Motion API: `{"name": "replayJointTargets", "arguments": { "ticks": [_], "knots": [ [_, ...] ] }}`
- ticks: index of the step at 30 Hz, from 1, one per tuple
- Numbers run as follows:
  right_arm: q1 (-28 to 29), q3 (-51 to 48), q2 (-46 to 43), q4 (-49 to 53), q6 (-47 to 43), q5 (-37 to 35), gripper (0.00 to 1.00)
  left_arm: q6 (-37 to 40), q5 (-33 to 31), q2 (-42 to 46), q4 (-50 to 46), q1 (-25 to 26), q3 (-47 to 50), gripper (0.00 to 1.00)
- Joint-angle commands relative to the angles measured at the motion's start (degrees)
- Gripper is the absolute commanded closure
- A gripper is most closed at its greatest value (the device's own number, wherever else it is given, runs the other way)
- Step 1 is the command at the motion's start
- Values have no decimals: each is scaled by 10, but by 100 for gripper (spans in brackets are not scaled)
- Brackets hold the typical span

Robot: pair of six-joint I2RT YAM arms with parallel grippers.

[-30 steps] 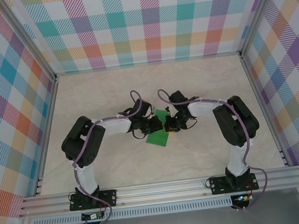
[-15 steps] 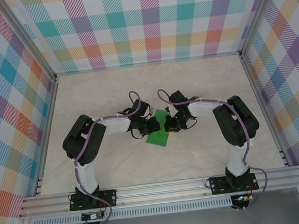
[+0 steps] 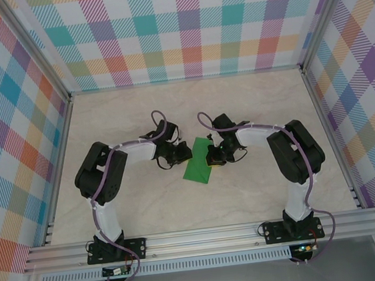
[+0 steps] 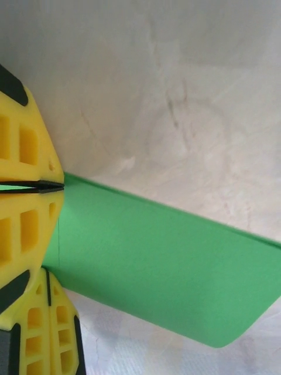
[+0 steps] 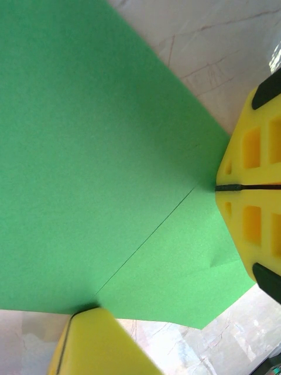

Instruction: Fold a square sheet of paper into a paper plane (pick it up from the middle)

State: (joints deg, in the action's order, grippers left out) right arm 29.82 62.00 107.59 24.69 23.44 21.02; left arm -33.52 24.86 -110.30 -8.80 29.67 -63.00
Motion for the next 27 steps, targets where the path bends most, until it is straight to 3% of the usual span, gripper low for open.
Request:
{"name": "replayJointTargets", "arguments": {
  "ticks": [1, 12, 21, 27],
  "knots": [
    [-8, -21, 42, 50, -9, -78, 92, 25, -34, -6, -51, -21, -28, 89],
    [-8, -15, 33, 50, -5, -65, 92, -12, 38, 25, 4, 24, -14, 89],
    [-8, -7, 20, 41, -3, -39, 92, -20, 24, -17, 14, 36, 2, 93],
    [4, 9, -14, 40, 0, -17, 92, -16, -15, -32, -32, 39, 2, 95]
  ]
}}
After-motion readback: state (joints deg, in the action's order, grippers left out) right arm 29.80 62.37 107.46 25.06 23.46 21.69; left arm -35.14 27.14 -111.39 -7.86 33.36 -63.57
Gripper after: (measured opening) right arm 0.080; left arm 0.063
